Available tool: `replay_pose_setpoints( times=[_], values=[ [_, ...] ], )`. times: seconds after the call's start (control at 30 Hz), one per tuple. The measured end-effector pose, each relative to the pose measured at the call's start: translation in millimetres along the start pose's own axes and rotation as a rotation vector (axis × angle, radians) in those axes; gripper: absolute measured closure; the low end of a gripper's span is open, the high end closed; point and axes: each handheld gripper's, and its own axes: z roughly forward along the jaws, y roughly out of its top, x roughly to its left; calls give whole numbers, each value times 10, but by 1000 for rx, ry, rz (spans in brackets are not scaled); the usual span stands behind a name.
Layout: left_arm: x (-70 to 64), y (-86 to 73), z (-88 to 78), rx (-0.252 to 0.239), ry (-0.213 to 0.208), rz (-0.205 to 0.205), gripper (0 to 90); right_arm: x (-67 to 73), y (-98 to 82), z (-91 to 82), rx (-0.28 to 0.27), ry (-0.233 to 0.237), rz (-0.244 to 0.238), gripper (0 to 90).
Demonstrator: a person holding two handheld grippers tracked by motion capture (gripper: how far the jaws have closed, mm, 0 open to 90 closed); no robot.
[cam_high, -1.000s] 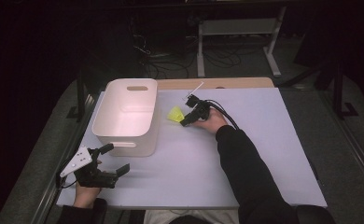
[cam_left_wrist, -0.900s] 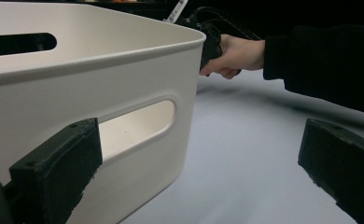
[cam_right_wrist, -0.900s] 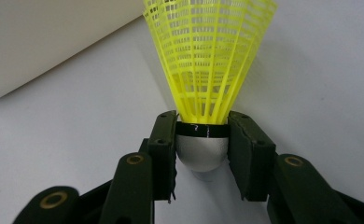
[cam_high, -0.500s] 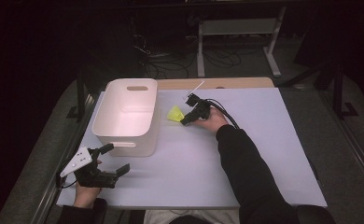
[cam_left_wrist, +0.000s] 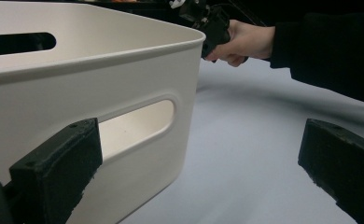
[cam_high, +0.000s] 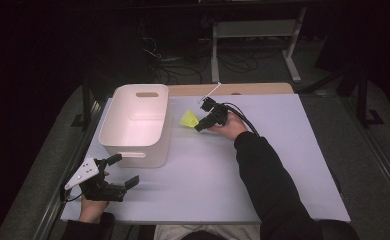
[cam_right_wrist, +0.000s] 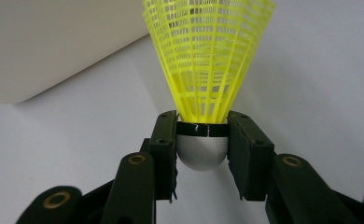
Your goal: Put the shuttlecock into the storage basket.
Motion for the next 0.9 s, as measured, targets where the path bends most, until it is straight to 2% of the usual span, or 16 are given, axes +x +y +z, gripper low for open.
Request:
replay_pose_setpoints(
  times=[0.47,0.9],
  values=[
    [1,1,0,-2,3,-1,0,101,39,-221,-35,-3,-25,630],
    [1,1,3,-2,0,-3,0,186,64,-355,-54,-5,-44,631]
  ],
)
